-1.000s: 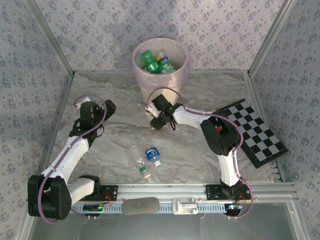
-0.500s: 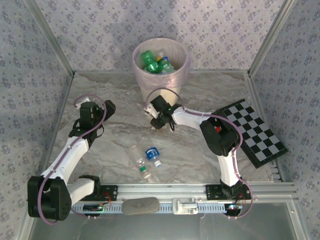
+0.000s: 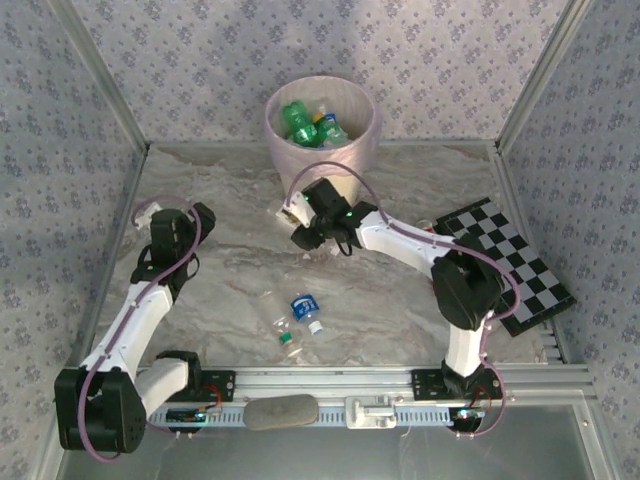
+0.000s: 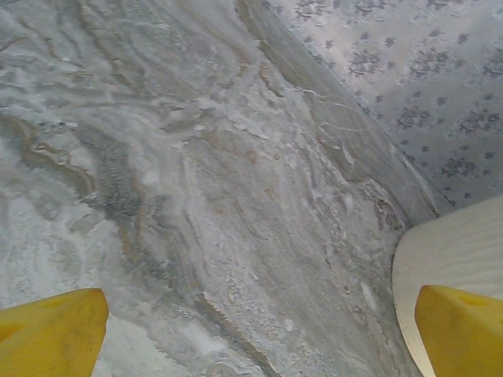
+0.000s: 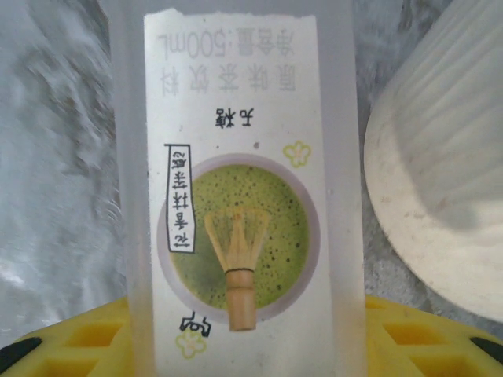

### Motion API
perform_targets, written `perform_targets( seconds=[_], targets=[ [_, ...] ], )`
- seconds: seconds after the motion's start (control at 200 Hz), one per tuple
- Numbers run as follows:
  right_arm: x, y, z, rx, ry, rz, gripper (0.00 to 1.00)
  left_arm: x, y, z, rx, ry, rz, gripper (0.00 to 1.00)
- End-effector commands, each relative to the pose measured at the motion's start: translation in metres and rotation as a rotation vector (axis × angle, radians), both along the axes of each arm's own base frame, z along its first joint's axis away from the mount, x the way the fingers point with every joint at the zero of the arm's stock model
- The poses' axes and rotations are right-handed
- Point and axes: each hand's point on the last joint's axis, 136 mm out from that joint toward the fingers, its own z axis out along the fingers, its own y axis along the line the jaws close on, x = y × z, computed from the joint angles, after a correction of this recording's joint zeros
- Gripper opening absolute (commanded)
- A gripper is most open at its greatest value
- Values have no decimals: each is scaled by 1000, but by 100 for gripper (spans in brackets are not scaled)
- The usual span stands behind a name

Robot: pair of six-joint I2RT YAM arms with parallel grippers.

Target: Put the plastic bottles in the bin

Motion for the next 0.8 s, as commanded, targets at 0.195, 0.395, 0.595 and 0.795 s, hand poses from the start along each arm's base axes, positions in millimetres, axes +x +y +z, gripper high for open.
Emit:
perform_targets(
  seconds=[0.195,0.395,0.595,0.795],
  targets=[
    [-14,9,127,414,-4,82,42,-1,1,7,4,-19,-6,100],
    [1,-16,195,600,-75,15,41,5,-10,13,5,-37,-77,100],
    [16,-45,254,726,-199,-72,41,18,-46,18,2,-47,-282,100],
    [50,-78,292,749,-364,-254,42,27,-98,18,117,-4,-484,100]
  ],
)
